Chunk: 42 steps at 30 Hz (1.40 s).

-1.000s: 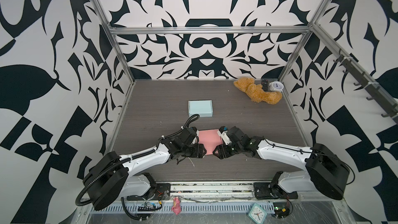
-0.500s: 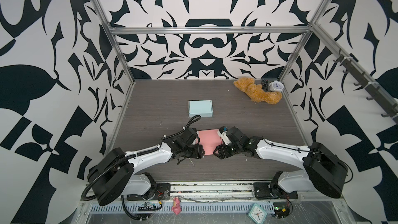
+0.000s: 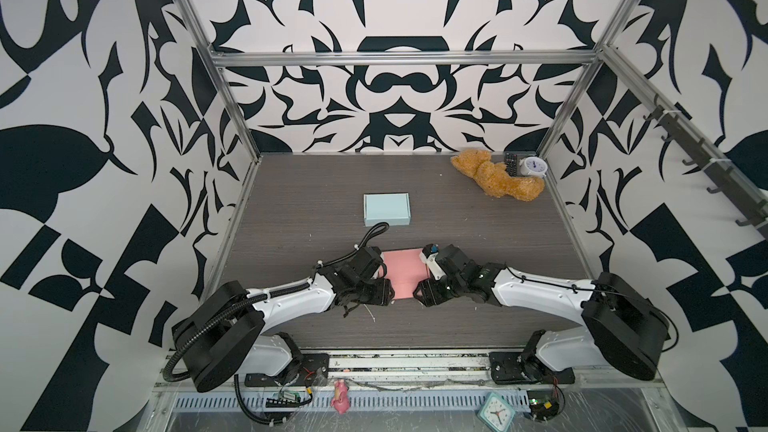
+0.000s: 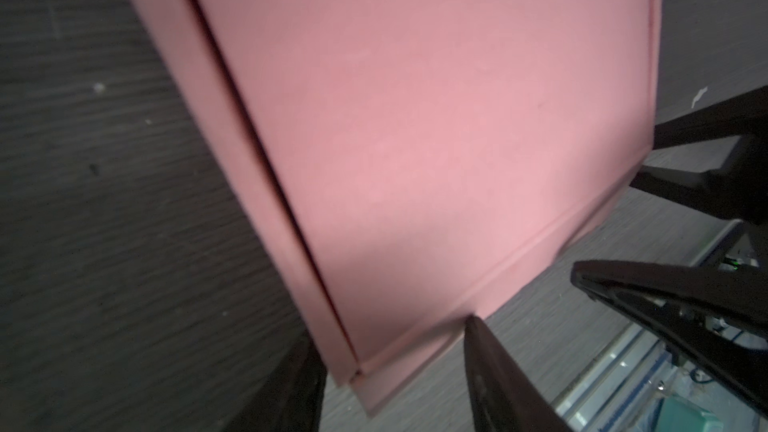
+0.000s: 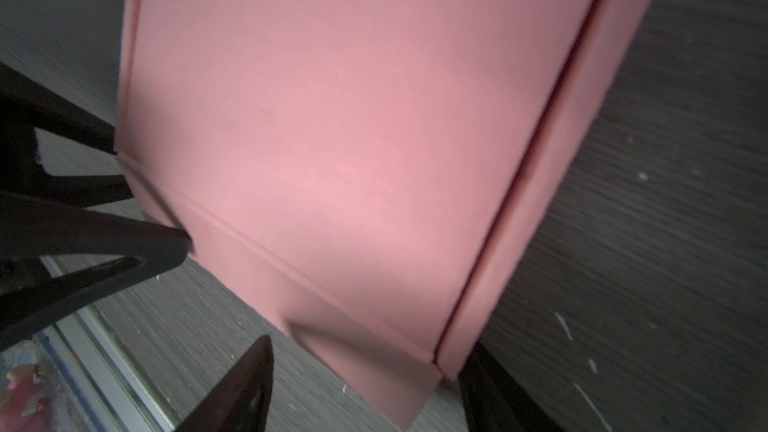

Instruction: Fold the paper box

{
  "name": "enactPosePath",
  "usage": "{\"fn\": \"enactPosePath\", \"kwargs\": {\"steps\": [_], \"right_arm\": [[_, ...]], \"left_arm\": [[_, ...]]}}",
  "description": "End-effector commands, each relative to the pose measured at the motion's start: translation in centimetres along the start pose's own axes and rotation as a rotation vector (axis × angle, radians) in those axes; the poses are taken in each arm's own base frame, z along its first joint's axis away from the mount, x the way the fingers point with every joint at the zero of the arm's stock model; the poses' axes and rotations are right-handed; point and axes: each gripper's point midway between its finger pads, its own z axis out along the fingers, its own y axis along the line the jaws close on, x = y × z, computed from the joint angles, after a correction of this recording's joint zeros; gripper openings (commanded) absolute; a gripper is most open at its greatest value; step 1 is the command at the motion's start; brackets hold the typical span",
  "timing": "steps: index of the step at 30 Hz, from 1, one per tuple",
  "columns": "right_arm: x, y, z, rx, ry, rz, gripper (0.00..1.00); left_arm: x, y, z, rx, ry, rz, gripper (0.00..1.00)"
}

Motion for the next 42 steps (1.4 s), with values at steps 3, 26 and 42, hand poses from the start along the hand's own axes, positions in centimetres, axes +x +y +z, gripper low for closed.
{"fn": "enactPosePath", "kwargs": {"steps": [3, 26, 42], "right_arm": [[-0.9, 0.1, -0.2, 0.016, -0.031, -0.027, 0.71], [-1.4, 0.4, -2.4, 0.028, -0.07, -0.047, 0.74], [-1.9, 0.3, -2.2, 0.027, -0.091, -0.052, 0.75]], "left_arm": [[0.3, 0.8, 0.4, -0.036, -0.001, 0.002, 0.54], [-3.6, -1.8, -5.0, 0.058, -0.058, 0.111, 0.69], [-13.6, -0.9, -2.1, 0.163, -0.038, 0.083, 0.71]]}}
